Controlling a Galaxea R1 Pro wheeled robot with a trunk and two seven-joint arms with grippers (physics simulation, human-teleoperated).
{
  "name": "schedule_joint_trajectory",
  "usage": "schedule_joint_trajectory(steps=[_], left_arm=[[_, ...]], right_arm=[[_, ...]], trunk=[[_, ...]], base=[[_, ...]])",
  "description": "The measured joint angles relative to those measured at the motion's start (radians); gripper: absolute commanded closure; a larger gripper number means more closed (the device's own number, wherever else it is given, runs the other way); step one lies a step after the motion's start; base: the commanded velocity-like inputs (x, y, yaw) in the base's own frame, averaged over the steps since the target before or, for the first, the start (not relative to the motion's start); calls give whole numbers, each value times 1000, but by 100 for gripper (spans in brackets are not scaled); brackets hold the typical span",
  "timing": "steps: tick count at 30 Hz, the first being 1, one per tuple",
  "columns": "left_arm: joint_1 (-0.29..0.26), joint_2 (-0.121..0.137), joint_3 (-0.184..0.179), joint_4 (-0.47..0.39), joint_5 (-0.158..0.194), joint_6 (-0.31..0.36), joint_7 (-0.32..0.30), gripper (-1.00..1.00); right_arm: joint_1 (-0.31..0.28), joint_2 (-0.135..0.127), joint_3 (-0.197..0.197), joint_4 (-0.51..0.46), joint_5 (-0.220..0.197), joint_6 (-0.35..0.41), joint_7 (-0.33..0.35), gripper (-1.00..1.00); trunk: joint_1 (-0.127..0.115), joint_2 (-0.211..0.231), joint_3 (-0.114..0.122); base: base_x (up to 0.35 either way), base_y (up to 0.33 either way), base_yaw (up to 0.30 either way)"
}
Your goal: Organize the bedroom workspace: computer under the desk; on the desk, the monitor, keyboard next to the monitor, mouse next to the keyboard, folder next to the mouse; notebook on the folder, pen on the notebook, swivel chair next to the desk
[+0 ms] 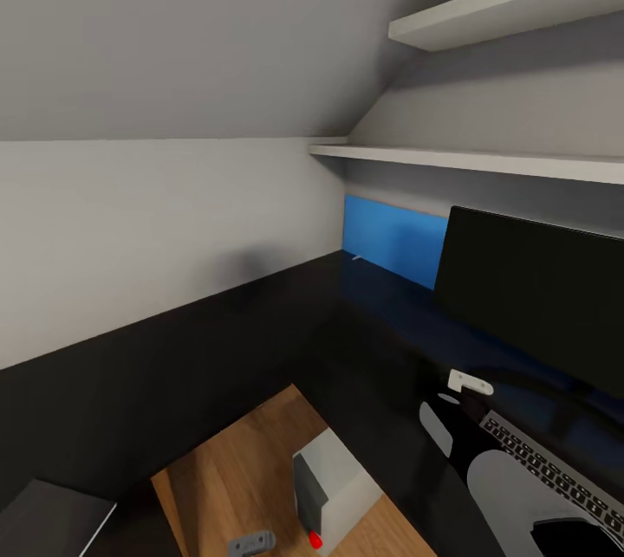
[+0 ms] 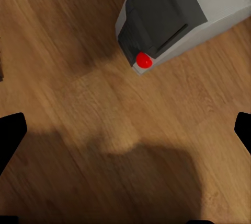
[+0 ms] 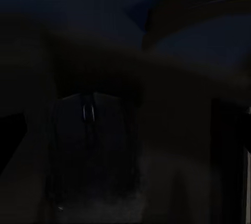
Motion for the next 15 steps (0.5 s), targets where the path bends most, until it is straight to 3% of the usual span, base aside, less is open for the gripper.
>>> schedule_joint_trajectory(steps=[5,15], left_arm=[[0,-1,0,0,1,0,1,-100],[0,-1,0,0,2,0,2,-100]], right_arm=[[0,1,2,-28,0,0,0,-100],[0,1,3,-42,2,-18,-2,-100]], trunk=[[0,0,0],[0,0,9]], base=[[0,0,34],[0,0,178]])
